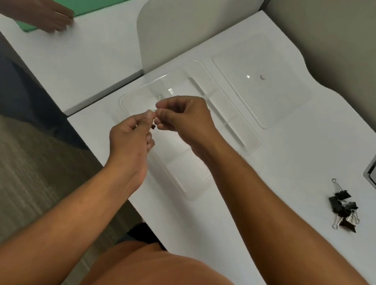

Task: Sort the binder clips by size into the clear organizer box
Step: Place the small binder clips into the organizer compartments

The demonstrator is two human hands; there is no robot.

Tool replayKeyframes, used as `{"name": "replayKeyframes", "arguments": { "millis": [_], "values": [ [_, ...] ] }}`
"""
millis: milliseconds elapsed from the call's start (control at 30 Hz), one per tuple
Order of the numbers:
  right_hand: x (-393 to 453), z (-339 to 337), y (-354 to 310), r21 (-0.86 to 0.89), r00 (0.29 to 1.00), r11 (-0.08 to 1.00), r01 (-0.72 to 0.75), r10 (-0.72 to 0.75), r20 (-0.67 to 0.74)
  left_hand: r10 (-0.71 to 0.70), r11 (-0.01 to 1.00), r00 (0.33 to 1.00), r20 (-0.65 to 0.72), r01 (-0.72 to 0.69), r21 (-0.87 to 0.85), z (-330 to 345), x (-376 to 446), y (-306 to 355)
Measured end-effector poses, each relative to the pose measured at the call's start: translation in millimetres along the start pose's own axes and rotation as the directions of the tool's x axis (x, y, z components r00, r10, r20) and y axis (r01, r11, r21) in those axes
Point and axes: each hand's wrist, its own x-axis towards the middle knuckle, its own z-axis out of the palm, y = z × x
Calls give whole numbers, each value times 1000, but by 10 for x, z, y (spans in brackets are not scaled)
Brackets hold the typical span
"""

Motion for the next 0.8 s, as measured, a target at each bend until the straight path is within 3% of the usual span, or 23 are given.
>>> {"name": "replayKeyframes", "arguments": {
  "millis": [133,233,333,433,500,567,633,700,800],
  "values": [
    [139,8,-32,247,981,953,-175,148,127,-86,982,996,28,89,-169,192,146,102],
    [201,-52,-15,272,997,960,-73,69,23,-75,982,997,28,79,-171,200,187,219],
    [150,-132,31,64,984,995,71,-59,-170,-43,993,999,25,45,-113,8,268,270],
    [73,-186,135,-308,960,943,128,-196,-201,34,999,988,148,-34,0,-170,358,309],
    [24,-148,261,-609,971,776,165,-235,-36,88,985,974,210,-117,129,-222,401,321],
    [13,-54,390,-816,977,541,205,-161,138,173,926,951,258,-246,285,-211,452,311],
    [56,61,500,-882,976,417,218,-73,207,225,824,917,329,-359,439,-143,499,308],
    [95,165,547,-904,980,397,159,45,192,239,738,898,369,-415,532,-61,519,312],
    [133,241,599,-920,988,372,126,31,148,225,753,904,364,-398,524,44,539,322]
  ]
}}
